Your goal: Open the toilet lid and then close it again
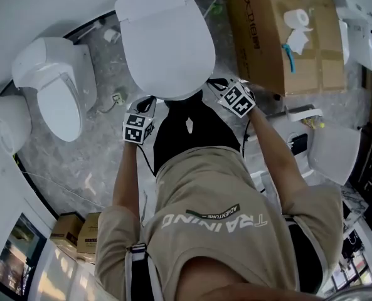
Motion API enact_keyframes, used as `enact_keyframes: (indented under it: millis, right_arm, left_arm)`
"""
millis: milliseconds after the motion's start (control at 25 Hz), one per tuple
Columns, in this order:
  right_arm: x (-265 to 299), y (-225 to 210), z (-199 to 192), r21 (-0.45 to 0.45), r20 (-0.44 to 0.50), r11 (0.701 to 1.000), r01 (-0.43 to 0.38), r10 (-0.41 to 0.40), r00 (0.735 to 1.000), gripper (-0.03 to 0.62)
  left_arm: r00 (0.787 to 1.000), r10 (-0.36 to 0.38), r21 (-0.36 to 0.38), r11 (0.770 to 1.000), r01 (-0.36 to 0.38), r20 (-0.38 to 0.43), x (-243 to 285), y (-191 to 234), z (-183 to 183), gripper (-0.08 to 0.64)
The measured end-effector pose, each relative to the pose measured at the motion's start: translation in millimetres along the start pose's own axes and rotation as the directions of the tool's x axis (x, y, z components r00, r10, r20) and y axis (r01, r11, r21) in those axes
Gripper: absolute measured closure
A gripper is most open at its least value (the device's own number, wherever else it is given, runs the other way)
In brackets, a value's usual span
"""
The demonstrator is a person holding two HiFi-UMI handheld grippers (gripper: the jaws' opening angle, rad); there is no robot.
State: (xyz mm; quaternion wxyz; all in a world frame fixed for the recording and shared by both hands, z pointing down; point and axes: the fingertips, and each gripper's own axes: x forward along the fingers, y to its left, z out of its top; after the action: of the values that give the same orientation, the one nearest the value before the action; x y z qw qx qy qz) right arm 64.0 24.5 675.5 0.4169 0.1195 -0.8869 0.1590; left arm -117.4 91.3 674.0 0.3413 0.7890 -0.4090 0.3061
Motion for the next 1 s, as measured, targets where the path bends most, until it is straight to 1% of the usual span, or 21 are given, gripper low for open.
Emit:
enact_keyframes:
  millis: [320,440,600,800,920,1000]
  right_arm:
    - [-19.9,-16.3,39.8,0.094,0.070,0.995,-0.038,0.031,0.997,0.578]
    - [-24.5,-21.4,50.7,0.090,0.062,0.995,-0.034,0.028,0.998,0.578]
    - [-31.6,-31.3,68.8,0.124,0.093,0.991,-0.041,0.029,0.995,0.579]
    - [-40.0,-39.1,83.7,0.157,0.113,0.986,-0.050,0.032,0.993,0.578]
    - [-42.3,-45.9,96.4,0.201,0.139,0.978,-0.055,0.027,0.990,0.578]
    - [-43.6,-49.8,104.0,0.202,0.136,0.978,-0.045,0.018,0.991,0.578]
  left_arm:
    - [0.996,0.042,-0.087,0.996,-0.034,0.082,-18.6,10.0,39.3,0.555]
    - [0.993,0.059,-0.100,0.994,-0.049,0.103,-25.4,14.4,52.7,0.555]
    - [0.986,0.083,-0.128,0.990,-0.064,0.147,-33.2,21.8,73.3,0.555]
    - [0.982,0.117,-0.121,0.988,-0.099,0.150,-40.7,25.5,90.8,0.555]
    - [0.978,0.136,-0.147,0.983,-0.112,0.160,-45.7,33.2,102.9,0.555]
    - [0.978,0.143,-0.154,0.981,-0.119,0.155,-48.1,37.9,111.5,0.554]
